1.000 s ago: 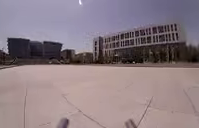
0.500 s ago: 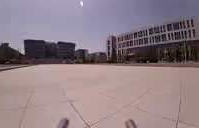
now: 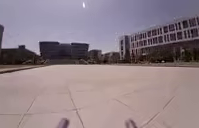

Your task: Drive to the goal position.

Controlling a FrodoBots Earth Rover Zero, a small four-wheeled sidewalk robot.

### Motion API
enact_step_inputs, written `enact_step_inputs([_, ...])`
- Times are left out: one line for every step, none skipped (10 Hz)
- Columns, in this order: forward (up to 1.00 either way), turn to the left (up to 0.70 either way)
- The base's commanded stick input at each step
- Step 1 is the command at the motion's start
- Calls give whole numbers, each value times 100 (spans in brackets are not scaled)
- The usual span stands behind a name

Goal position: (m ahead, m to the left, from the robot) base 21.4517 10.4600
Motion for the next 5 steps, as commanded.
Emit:
enact_step_inputs([100, 40])
enact_step_inputs([100, 40])
enact_step_inputs([100, 40])
enact_step_inputs([100, 40])
enact_step_inputs([100, 40])
